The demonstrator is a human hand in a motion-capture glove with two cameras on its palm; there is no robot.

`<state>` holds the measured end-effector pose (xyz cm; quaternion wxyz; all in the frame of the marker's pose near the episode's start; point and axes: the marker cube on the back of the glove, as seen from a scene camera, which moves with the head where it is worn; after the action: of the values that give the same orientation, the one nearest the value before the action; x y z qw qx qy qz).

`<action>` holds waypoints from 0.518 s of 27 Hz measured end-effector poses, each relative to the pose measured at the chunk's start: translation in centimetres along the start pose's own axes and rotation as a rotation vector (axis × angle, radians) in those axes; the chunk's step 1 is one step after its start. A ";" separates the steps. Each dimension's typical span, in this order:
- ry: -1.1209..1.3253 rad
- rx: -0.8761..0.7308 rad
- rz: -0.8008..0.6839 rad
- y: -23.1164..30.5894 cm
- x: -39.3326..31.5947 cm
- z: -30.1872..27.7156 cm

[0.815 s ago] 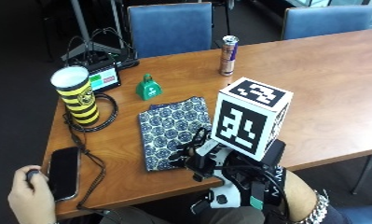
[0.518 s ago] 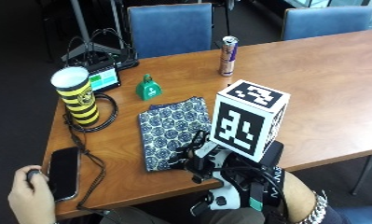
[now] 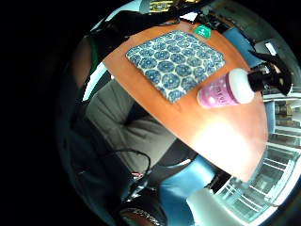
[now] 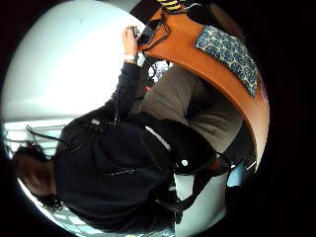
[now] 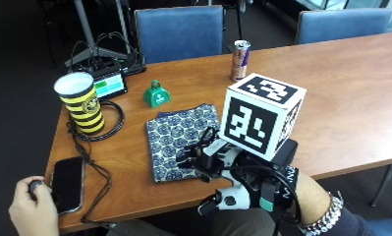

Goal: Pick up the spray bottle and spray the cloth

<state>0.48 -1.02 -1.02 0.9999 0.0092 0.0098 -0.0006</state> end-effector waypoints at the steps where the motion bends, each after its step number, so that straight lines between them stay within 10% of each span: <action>1: 0.004 0.008 -0.001 -0.2 0.1 -0.3; 14: -0.002 0.231 0.081 -4.0 5.4 -5.3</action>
<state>5.79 -4.90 -6.51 0.9914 0.1248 0.0083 0.0384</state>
